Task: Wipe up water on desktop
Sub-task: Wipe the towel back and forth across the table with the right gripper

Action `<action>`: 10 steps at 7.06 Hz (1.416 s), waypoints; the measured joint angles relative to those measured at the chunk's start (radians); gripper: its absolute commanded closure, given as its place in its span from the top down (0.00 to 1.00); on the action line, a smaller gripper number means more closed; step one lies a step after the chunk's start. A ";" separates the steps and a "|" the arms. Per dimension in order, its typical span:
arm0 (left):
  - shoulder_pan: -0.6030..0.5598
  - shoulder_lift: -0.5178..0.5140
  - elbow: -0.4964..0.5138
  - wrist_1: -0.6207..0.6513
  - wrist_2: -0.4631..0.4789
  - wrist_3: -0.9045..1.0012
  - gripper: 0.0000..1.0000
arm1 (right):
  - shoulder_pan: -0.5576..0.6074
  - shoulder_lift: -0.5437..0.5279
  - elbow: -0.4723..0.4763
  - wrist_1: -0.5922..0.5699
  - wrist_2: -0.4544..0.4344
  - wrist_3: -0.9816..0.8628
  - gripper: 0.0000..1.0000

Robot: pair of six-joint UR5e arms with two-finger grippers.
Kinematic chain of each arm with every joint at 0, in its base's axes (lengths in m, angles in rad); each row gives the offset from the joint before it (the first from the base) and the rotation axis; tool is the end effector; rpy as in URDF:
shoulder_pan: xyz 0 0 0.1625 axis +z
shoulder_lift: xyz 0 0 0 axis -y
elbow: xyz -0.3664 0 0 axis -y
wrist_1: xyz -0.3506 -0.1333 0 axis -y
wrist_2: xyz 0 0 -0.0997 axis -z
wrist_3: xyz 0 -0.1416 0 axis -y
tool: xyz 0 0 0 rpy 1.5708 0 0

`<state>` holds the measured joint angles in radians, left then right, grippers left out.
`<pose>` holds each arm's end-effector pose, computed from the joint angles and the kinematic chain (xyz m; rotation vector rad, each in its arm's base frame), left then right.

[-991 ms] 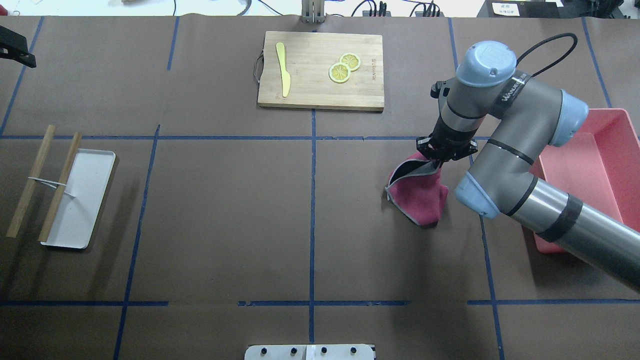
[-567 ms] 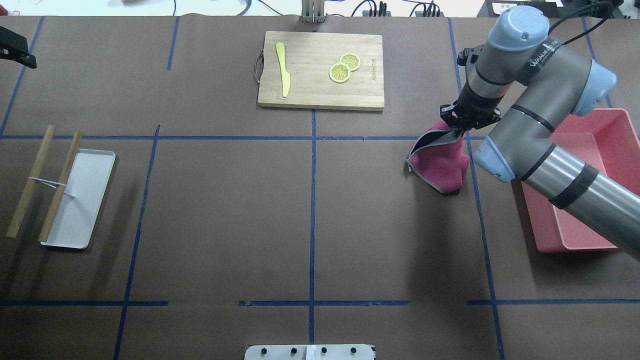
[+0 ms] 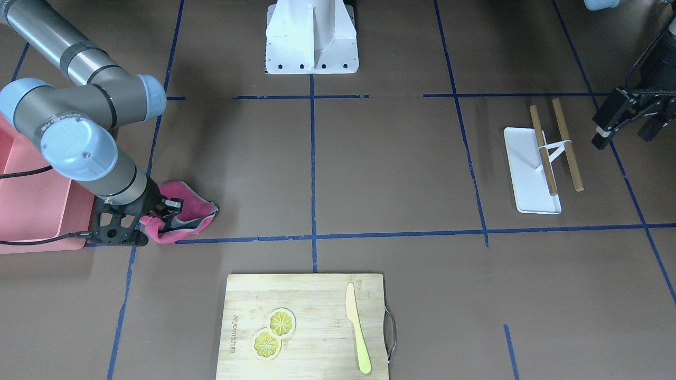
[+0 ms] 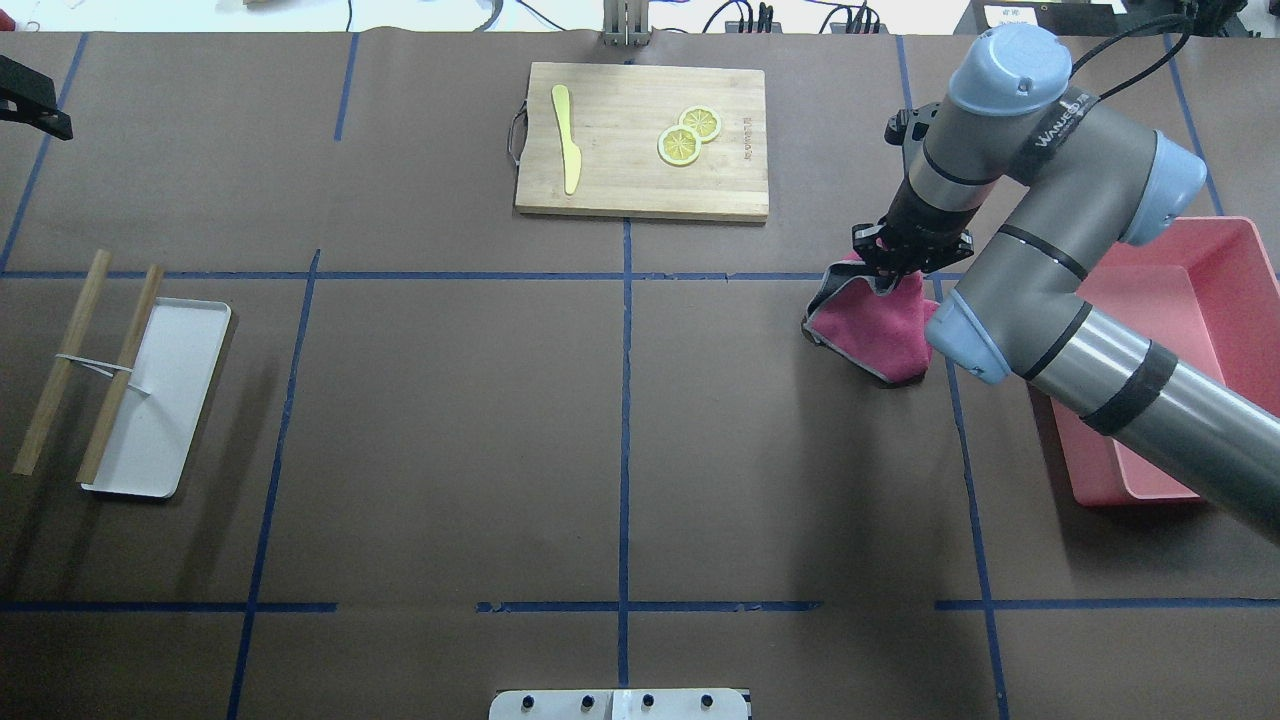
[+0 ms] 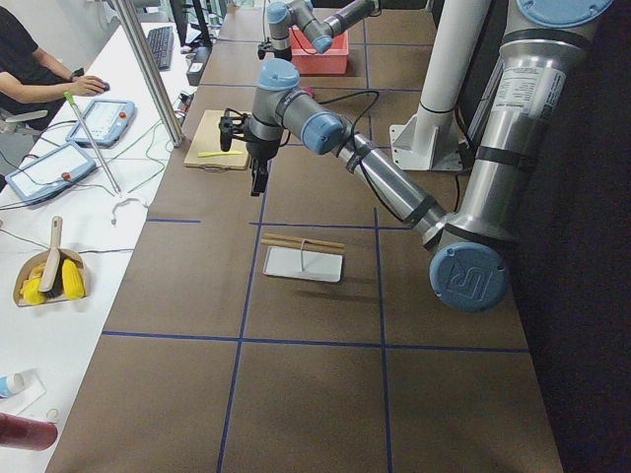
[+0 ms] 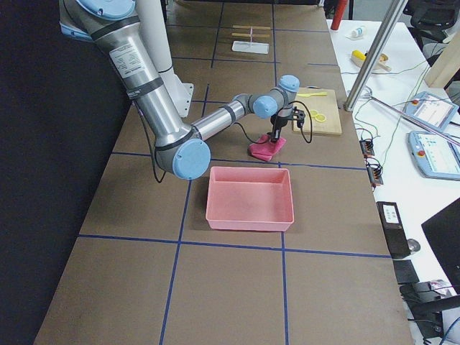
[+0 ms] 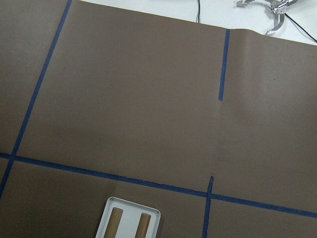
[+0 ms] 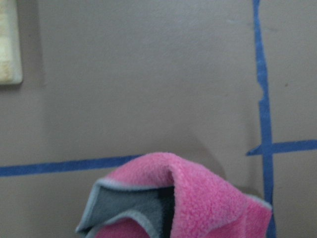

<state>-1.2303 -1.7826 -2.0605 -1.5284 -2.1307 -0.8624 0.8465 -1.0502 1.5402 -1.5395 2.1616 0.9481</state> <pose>0.1113 -0.4880 0.3282 0.2244 0.8098 -0.3066 -0.3811 -0.5129 0.3677 -0.0892 -0.7616 0.0588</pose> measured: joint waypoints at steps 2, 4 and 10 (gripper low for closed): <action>0.000 0.000 0.000 0.000 0.000 0.006 1.00 | -0.082 -0.018 0.092 -0.004 0.026 0.108 0.00; 0.000 0.000 0.000 -0.002 0.000 0.008 1.00 | -0.186 -0.054 0.202 -0.004 0.032 0.252 0.00; 0.000 0.000 0.001 -0.005 0.000 0.008 1.00 | -0.437 -0.080 0.443 0.000 0.022 0.655 0.00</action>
<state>-1.2303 -1.7825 -2.0595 -1.5337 -2.1307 -0.8547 0.4092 -1.1299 1.9837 -1.5400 2.1837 1.6031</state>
